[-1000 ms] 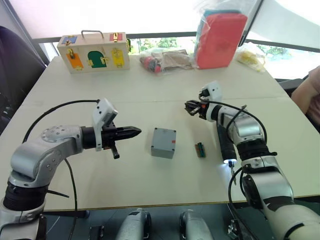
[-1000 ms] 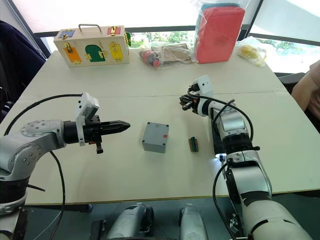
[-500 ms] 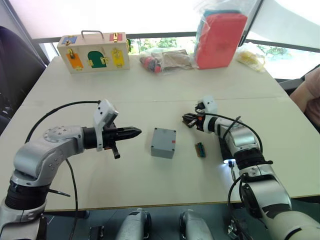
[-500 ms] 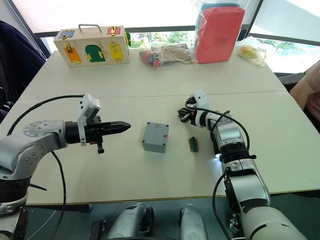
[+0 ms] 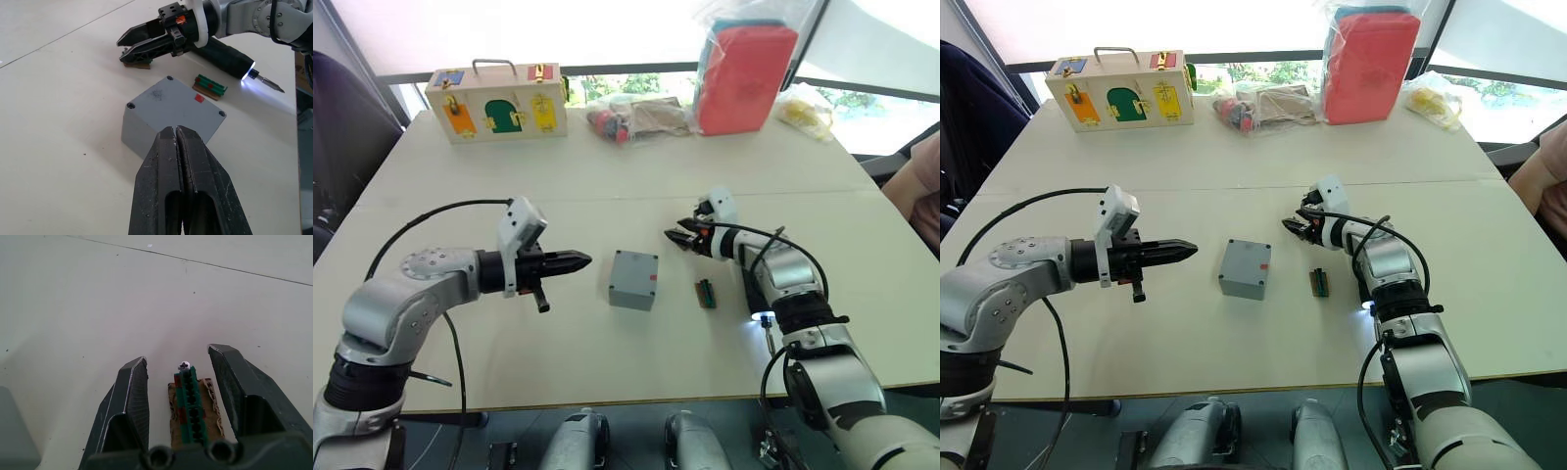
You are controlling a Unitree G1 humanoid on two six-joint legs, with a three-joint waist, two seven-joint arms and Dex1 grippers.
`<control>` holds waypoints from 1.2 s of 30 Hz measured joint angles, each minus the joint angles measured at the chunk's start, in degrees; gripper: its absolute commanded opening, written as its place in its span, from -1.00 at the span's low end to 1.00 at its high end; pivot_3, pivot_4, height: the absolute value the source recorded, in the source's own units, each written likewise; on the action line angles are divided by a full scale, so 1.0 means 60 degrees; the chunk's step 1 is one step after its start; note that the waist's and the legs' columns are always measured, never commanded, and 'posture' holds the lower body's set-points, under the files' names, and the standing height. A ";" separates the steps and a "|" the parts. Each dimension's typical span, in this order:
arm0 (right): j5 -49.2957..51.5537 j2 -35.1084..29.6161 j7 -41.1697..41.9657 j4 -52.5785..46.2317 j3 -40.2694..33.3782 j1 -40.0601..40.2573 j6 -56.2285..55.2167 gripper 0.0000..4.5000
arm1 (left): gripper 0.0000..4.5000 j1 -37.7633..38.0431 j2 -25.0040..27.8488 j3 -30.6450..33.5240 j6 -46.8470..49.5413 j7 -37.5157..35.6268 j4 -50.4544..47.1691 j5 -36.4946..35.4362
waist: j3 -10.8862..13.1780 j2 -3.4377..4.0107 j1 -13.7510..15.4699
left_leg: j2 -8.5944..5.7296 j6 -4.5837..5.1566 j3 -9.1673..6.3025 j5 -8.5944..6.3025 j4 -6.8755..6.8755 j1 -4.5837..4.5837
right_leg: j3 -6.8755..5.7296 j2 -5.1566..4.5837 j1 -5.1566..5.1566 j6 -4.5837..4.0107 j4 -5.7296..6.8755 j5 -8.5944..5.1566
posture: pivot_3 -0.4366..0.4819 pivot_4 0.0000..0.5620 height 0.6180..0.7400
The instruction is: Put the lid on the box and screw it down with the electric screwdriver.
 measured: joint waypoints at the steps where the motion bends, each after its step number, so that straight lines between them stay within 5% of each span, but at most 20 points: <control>1: 0.0003 0.0000 0.0000 -0.0030 0.0000 0.0001 0.0013 -0.07 | -1.00 0.0000 0.0000 -0.0004 -0.0037 0.0000 0.0004 0.0022 | 0.0000 0.0000 0.0000 | 0.0000 0.0000 0.0000 0.0000 0.0000 0.0000 | 0.0000 0.0000 0.0000 0.0000 0.0000 0.0000 | -0.05 -0.47 1.00; 5: 0.0005 0.0000 -0.0003 -0.0074 -0.0002 0.0046 0.0061 -0.07 | -1.00 -0.0001 -0.0001 -0.0020 -0.0118 -0.0010 0.0036 0.0087 | 0.0000 0.0000 0.0001 | 0.0000 0.0000 0.0000 0.0000 0.0000 0.0000 | 0.0000 0.0000 0.0000 0.0000 0.0000 0.0000 | -0.05 -0.47 1.00; 8: 0.0002 0.0000 -0.0030 -0.0074 -0.0002 0.0052 0.0062 -0.38 | -1.00 0.0000 -0.0001 -0.0061 -0.0129 -0.0022 0.0068 0.0134 | 0.0000 0.0000 -0.0002 | 0.0000 0.0000 0.0000 0.0000 0.0000 0.0000 | 0.0000 0.0000 0.0000 0.0000 0.0000 0.0000 | -0.05 -0.47 1.00; 11: -0.0001 0.0000 -0.0076 -0.0073 -0.0002 0.0052 0.0055 -0.95 | -1.00 0.0000 0.0000 -0.0066 -0.0130 -0.0040 0.0067 0.0136 | 0.0000 0.0000 -0.0001 | 0.0000 0.0000 0.0000 0.0000 0.0000 0.0000 | 0.0000 0.0000 0.0000 0.0000 0.0000 0.0000 | -0.05 -0.47 1.00; 12: -0.0001 0.0000 -0.0090 -0.0073 -0.0002 0.0052 0.0052 -0.98 | -1.00 0.0000 0.0000 -0.0066 -0.0130 -0.0046 0.0067 0.0136 | 0.0000 0.0000 -0.0001 | 0.0000 0.0000 0.0000 0.0000 0.0000 0.0000 | 0.0000 0.0000 0.0000 0.0000 0.0000 0.0000 | -0.05 -0.47 1.00; 23: 0.0024 -0.0029 -0.0058 -0.0103 -0.0009 0.0052 0.0055 -0.98 | -1.00 0.0001 0.0001 -0.0066 -0.0130 -0.0063 0.0065 0.0140 | 0.0000 0.0000 0.0001 | 0.0000 0.0000 0.0000 0.0000 0.0000 0.0000 | 0.0000 0.0000 0.0000 0.0000 0.0000 0.0000 | -0.05 -0.47 1.00; 36: 0.0837 -0.0495 0.0404 -0.2268 -0.0442 0.0189 0.0996 -0.98 | -1.00 -0.0001 0.0054 0.0011 -0.0111 -0.0164 0.0090 0.0014 | 0.0000 0.0001 0.0009 | 0.0000 0.0000 0.0000 0.0000 0.0000 0.0000 | 0.0001 0.0000 -0.0001 0.0000 0.0001 0.0000 | -0.05 -0.47 1.00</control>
